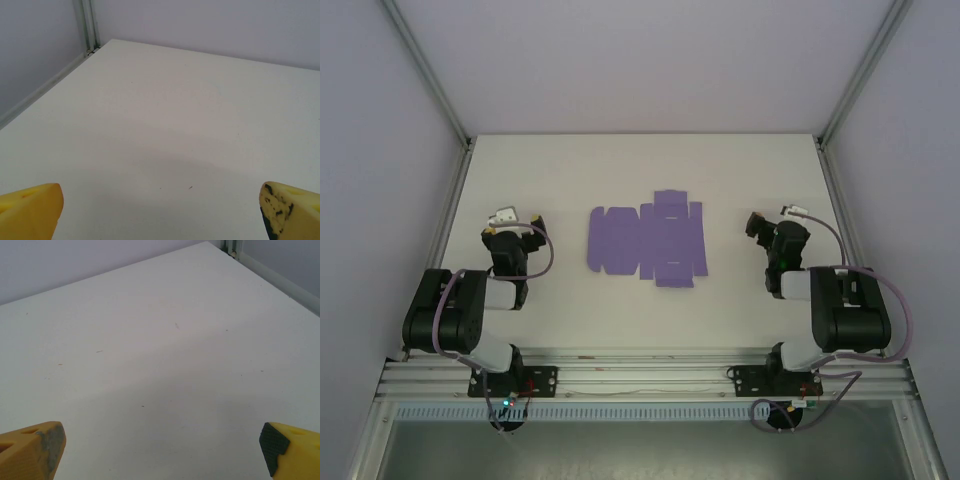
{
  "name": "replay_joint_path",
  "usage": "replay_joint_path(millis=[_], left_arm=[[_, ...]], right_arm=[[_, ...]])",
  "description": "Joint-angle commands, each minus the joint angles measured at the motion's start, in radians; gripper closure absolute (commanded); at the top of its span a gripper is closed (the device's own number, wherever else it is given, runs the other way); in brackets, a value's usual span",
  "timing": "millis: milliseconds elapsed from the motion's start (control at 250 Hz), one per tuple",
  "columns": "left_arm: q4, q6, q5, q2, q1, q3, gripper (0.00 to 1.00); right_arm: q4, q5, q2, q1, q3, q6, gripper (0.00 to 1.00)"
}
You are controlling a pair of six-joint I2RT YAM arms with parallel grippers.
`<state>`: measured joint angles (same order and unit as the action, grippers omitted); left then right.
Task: Assemble paper box
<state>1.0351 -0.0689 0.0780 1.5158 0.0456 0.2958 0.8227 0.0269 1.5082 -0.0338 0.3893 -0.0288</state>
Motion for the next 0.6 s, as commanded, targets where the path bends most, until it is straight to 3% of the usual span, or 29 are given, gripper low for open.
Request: replay_joint_path(millis=[0, 592], left_arm=[[-0.016, 0.017, -0.006, -0.008, -0.006, 0.012, 0.0], [-0.037, 0.036, 0.009, -0.003, -0.023, 0.026, 0.0]], right_arm=[[-0.002, 0.002, -0.011, -0.001, 0.005, -0.007, 0.0], [-0.002, 0.002, -0.011, -0.002, 0.004, -0.008, 0.0]])
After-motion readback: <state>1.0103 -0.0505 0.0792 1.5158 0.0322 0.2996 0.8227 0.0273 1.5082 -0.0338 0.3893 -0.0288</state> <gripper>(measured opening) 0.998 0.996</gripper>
